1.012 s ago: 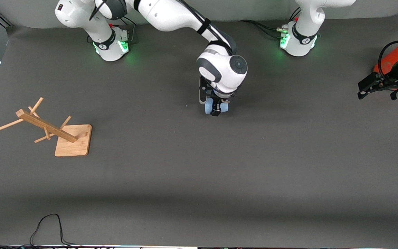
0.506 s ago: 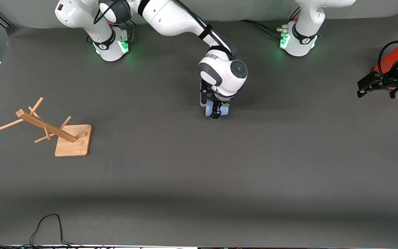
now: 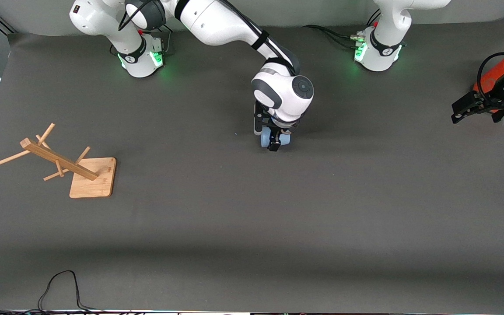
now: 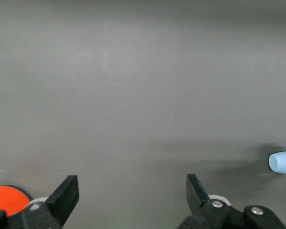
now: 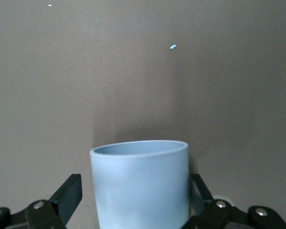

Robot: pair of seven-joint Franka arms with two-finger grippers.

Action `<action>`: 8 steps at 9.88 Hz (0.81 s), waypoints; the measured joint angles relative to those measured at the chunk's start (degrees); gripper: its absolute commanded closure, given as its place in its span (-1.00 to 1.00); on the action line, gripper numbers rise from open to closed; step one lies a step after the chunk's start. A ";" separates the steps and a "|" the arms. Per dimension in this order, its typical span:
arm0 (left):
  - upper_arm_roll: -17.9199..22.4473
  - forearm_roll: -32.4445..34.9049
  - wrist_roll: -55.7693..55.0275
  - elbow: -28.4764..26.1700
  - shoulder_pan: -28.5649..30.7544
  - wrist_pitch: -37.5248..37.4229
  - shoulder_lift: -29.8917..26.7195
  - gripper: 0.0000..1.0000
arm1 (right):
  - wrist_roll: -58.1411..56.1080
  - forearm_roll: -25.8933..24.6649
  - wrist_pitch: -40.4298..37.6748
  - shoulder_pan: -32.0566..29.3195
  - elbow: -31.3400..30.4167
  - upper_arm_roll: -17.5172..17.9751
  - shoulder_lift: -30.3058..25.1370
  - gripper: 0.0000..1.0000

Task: Rotate and upright cup with both arms
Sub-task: 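Release the cup on its side while the left gripper reaches toward it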

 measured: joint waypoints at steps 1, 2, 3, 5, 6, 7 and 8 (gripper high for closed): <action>-0.25 0.01 -0.79 0.06 -0.04 -0.03 0.00 -1.00 | -1.20 0.00 -1.67 -0.06 0.87 -0.20 -1.05 -1.00; -0.71 0.02 -1.14 0.10 -0.09 -0.83 0.01 -1.00 | -2.93 0.00 -5.59 -0.28 1.39 -0.29 -3.28 -1.00; -1.55 0.02 -1.42 0.11 -0.18 -1.94 0.16 -1.00 | -5.26 0.39 -9.75 -0.45 1.48 -0.34 -6.14 -1.00; -4.44 -0.11 -4.38 0.09 -0.44 -2.28 1.64 -1.00 | -10.82 1.32 -17.60 -1.04 1.51 -0.62 -12.17 -1.00; -7.11 -0.15 -7.62 0.08 -0.67 -2.29 2.98 -1.00 | -14.82 1.40 -21.66 -2.07 1.47 -0.82 -15.23 -1.00; -10.36 -0.18 -11.79 0.11 -0.94 -2.24 4.43 -1.00 | -20.18 1.47 -25.51 -3.84 1.31 -1.05 -18.37 -1.00; -14.39 -0.13 -17.00 0.18 -1.14 -2.04 5.95 -1.00 | -26.34 1.57 -28.98 -6.34 0.97 -1.21 -21.78 -1.00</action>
